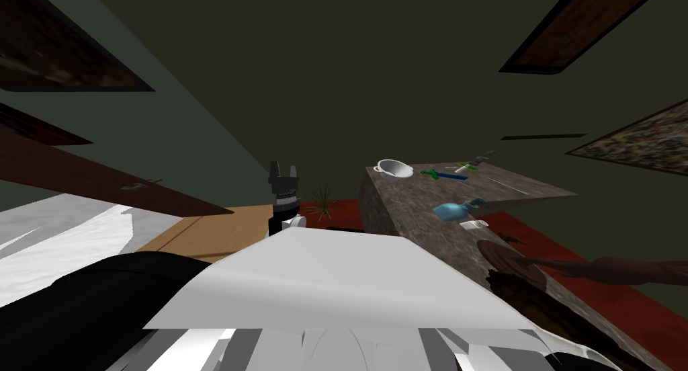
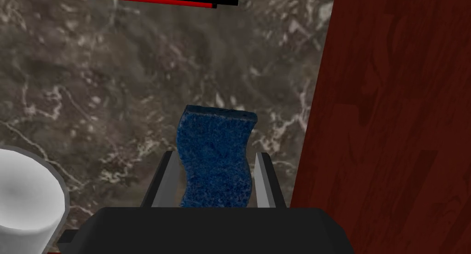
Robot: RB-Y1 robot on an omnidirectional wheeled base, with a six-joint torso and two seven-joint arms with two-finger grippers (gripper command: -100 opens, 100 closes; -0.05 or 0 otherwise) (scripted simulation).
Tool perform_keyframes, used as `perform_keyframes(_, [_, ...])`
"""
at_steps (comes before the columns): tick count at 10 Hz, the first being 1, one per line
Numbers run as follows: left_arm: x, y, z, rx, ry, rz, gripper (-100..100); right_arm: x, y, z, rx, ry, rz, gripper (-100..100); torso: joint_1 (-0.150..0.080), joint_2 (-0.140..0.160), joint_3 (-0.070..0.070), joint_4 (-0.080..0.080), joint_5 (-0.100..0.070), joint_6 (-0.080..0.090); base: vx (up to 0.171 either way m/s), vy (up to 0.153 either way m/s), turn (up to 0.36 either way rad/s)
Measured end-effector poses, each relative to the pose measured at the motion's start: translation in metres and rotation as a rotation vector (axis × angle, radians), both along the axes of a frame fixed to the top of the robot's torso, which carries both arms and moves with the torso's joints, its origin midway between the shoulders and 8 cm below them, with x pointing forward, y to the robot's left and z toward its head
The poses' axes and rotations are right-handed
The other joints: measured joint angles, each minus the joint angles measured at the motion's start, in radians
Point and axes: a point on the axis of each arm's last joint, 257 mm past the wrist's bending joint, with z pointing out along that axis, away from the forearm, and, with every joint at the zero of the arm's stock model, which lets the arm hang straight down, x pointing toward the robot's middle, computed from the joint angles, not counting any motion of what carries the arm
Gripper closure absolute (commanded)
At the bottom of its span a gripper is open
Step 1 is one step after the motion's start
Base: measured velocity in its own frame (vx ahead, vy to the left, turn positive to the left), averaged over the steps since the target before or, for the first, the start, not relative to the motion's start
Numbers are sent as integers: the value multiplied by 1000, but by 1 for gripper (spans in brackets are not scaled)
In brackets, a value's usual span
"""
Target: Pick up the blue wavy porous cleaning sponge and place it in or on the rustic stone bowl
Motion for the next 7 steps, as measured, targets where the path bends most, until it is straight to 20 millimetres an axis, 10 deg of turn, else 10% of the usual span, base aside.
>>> perform_keyframes(7, [0, 0, 0, 0, 0, 0, 0, 19, 18, 15, 100, 3, -111, 100, 0, 2, 1, 0, 0, 3, -65, 85, 11])
